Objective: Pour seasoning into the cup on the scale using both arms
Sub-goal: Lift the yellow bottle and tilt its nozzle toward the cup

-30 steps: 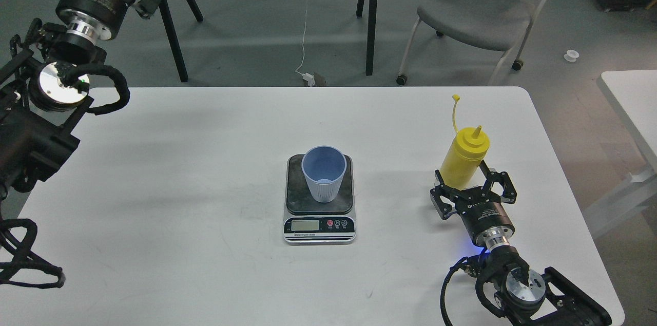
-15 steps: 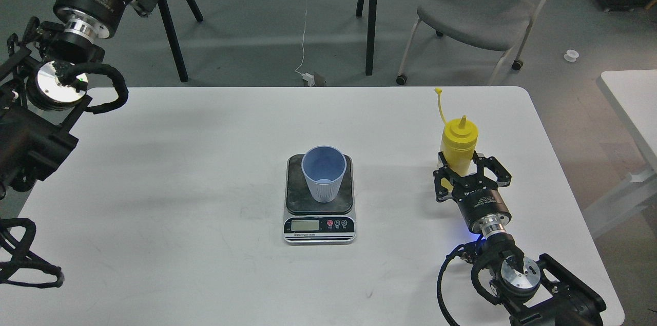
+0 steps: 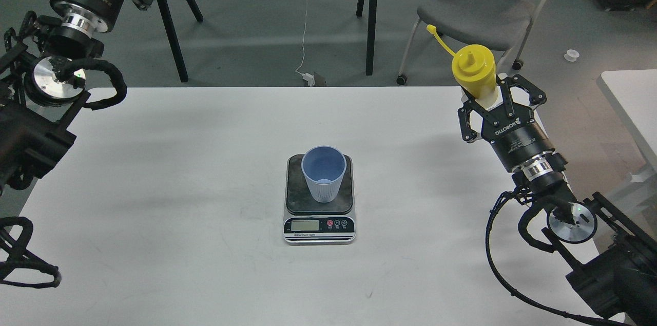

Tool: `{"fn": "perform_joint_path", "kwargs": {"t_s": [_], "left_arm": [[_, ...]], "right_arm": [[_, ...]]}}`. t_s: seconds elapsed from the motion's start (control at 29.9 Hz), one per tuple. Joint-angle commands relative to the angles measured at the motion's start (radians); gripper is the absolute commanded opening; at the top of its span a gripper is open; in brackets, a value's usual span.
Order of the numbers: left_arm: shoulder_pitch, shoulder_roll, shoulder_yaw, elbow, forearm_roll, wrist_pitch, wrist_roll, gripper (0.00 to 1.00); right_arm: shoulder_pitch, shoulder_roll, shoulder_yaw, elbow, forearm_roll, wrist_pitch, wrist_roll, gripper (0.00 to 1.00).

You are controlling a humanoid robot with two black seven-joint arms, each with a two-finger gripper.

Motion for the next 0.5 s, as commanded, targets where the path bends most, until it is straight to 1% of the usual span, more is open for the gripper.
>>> {"fn": "perform_joint_path", "kwargs": {"t_s": [0.0, 0.1, 0.17, 0.27, 0.37, 0.47], "left_arm": [[0.002, 0.0, 0.0, -0.001, 0.0, 0.0, -0.001, 0.99], [0.002, 0.0, 0.0, -0.007, 0.0, 0.0, -0.002, 0.99], [0.003, 0.0, 0.0, -0.011, 0.0, 0.0, -0.002, 0.99], [0.008, 0.008, 0.002, -0.013, 0.002, 0.0, 0.0, 0.99], [0.013, 0.013, 0.003, -0.016, 0.002, -0.001, 0.0, 0.99], [0.014, 0.013, 0.002, -0.017, 0.002, -0.001, 0.0, 0.99]], "right_arm": [[0.02, -0.001, 0.005, 0.095, -0.286, -0.1, 0.001, 0.4], [0.049, 0.013, -0.005, 0.132, -0.543, -0.214, -0.001, 0.39], [0.071, 0.051, -0.025, 0.134, -0.709, -0.274, 0.001, 0.39], [0.102, 0.112, -0.079, 0.133, -0.877, -0.326, -0.001, 0.38], [0.125, 0.129, -0.134, 0.131, -0.987, -0.372, 0.001, 0.38], [0.171, 0.148, -0.215, 0.123, -1.093, -0.394, 0.001, 0.38]]}}
